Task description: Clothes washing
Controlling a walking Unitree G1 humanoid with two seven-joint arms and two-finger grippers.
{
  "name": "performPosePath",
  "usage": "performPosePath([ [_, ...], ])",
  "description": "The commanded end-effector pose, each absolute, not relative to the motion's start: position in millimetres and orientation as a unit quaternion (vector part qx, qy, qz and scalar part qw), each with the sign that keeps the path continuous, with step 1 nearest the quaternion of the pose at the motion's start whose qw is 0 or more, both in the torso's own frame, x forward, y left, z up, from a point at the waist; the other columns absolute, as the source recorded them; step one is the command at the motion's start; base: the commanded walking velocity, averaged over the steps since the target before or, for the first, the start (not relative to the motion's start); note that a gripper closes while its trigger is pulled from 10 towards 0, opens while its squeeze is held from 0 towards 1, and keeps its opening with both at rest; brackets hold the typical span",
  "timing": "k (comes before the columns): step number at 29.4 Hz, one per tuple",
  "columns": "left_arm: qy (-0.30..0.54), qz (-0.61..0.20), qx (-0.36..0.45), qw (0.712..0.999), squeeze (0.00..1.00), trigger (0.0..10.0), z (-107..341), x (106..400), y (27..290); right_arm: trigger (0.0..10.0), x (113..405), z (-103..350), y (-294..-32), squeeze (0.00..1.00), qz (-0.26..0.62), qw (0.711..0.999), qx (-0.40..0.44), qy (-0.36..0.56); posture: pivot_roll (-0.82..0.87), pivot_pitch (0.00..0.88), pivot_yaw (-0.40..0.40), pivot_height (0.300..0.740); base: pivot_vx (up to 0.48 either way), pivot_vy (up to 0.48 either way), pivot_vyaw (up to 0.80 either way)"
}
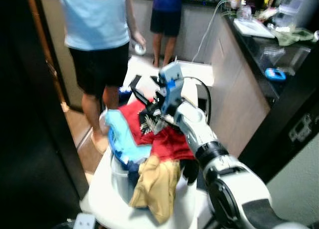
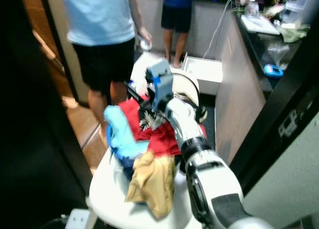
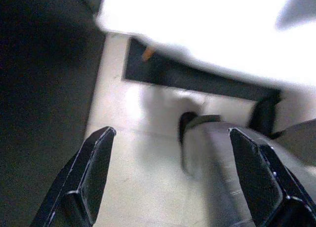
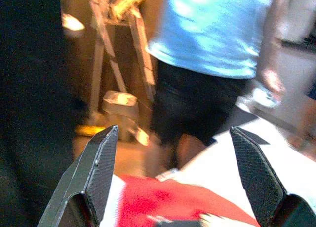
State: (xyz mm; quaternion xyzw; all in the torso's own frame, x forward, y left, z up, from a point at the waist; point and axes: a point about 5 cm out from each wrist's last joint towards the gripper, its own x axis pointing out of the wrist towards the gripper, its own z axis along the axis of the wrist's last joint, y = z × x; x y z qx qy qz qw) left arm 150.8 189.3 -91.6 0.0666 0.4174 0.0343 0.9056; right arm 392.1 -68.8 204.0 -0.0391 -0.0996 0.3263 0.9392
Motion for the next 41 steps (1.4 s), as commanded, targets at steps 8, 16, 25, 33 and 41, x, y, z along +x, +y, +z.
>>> performPosePath([
  [8, 0.433, 0.045, 0.07, 0.898, 0.0, 10.0, -94.7, 142.7, 194.0, 10.0, 395.1, 205.8, -71.8, 0.0, 0.315, 0.943, -0.056, -0.09, 0.19, 0.0, -0.1, 0.74, 0.0, 0.0, -0.37],
  [16, 0.438, 0.044, 0.068, 0.896, 0.0, 10.0, -96.3, 138.5, 193.3, 10.0, 389.9, 175.4, -73.6, 0.0, 0.343, 0.925, -0.163, -0.016, 0.19, 0.0, -0.101, 0.74, 0.0, 0.0, 0.0],
  [25, 0.442, 0.042, 0.068, 0.894, 0.0, 10.0, -97.3, 135.6, 193.8, 10.0, 383.9, 129.3, -92.0, 0.0, 0.313, 0.908, -0.249, 0.124, 0.19, 0.0, -0.1, 0.74, 0.0, 0.0, 0.0],
  [33, 0.444, 0.041, 0.068, 0.892, 0.0, 10.0, -98.0, 133.9, 193.0, 10.0, 377.6, 104.3, -115.4, 0.0, 0.267, 0.908, -0.252, 0.201, 0.19, 0.0, -0.103, 0.74, 0.0, 0.0, 0.0],
  [41, 0.448, 0.039, 0.07, 0.891, 0.0, 10.0, -98.8, 132.0, 193.1, 0.0, 376.8, 103.2, -115.9, 0.0, 0.269, 0.912, -0.233, 0.205, 0.19, 0.0, -0.101, 0.74, 0.0, 0.0, 0.0],
])
